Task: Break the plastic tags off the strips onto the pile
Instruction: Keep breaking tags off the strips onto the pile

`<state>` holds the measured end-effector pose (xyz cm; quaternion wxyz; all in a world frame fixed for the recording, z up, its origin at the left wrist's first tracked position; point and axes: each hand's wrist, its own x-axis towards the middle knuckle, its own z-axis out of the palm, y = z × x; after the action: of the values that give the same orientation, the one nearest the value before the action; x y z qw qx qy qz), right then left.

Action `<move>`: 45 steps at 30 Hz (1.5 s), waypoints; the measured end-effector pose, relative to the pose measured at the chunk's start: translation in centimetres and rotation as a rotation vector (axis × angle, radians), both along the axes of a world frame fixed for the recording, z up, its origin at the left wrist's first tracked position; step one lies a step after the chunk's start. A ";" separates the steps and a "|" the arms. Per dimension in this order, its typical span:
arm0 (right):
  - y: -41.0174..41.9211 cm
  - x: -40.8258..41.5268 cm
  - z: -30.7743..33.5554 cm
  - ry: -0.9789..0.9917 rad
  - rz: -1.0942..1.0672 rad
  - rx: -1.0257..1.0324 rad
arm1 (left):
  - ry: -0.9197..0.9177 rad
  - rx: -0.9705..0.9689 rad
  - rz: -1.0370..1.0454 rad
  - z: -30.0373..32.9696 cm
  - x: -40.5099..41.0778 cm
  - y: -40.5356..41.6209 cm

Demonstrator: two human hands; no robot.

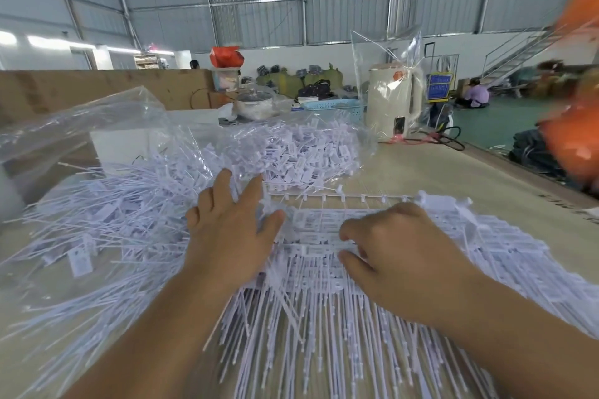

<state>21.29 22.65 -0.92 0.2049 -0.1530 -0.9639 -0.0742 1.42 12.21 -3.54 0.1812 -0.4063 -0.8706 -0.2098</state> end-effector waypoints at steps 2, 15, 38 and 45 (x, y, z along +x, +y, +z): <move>-0.5 -0.1 0.3 0.071 0.138 0.040 | 0.034 -0.040 -0.019 0.0 0.3 0.1; 1.4 -1.7 -2.9 -0.232 0.000 -0.085 | 0.260 -0.091 -0.214 -0.5 2.5 0.4; 2.9 -0.1 0.5 -0.163 -0.110 -0.025 | 0.170 -0.017 -0.175 -1.0 3.2 1.1; 2.9 2.2 2.3 -0.122 -0.024 -0.270 | 0.156 -0.044 -0.105 -1.0 3.0 1.0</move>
<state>23.46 25.60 1.34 0.1228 -0.1859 -0.9739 0.0447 4.40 13.26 -4.58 0.2283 -0.4705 -0.8357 -0.1674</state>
